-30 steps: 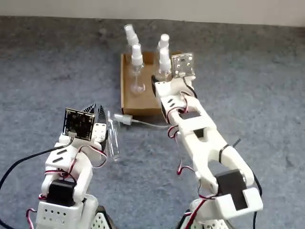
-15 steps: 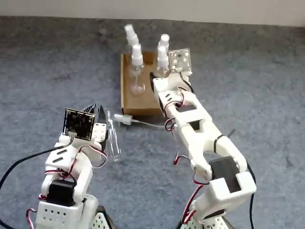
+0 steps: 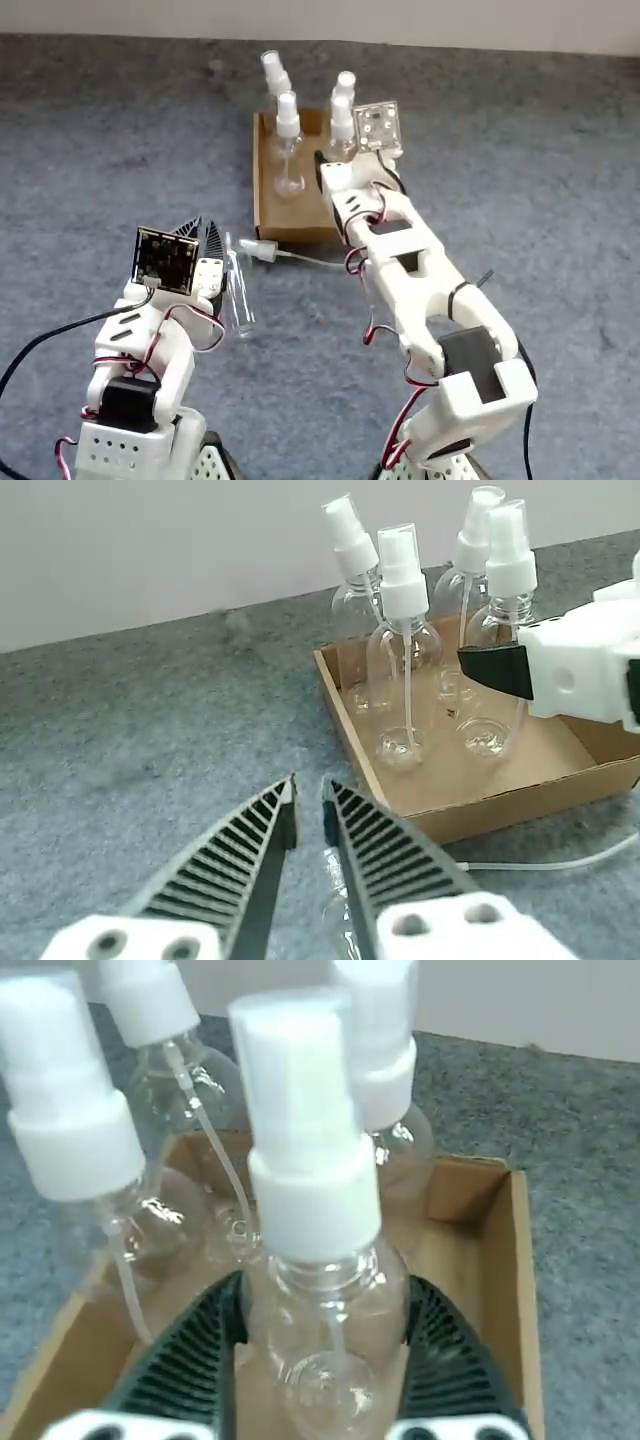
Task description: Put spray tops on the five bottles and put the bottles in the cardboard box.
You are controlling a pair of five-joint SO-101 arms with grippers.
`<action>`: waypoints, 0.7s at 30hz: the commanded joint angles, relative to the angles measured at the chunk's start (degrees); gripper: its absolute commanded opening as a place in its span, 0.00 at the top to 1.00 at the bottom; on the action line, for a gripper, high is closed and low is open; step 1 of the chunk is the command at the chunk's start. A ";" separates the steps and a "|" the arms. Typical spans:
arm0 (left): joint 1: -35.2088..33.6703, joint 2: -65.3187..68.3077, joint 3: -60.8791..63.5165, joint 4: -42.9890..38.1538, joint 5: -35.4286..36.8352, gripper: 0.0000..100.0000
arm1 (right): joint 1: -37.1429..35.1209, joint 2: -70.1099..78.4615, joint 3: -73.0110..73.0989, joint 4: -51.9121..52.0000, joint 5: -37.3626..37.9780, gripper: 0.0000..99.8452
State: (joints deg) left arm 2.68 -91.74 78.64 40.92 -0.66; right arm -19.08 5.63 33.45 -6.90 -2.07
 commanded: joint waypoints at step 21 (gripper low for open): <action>-0.48 -0.22 -0.22 -0.79 -0.09 0.99 | 0.13 -1.19 -3.47 -0.40 0.09 0.76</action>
State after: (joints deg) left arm 2.68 -91.74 78.64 40.92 -0.66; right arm -19.16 5.63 33.45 -6.90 -2.07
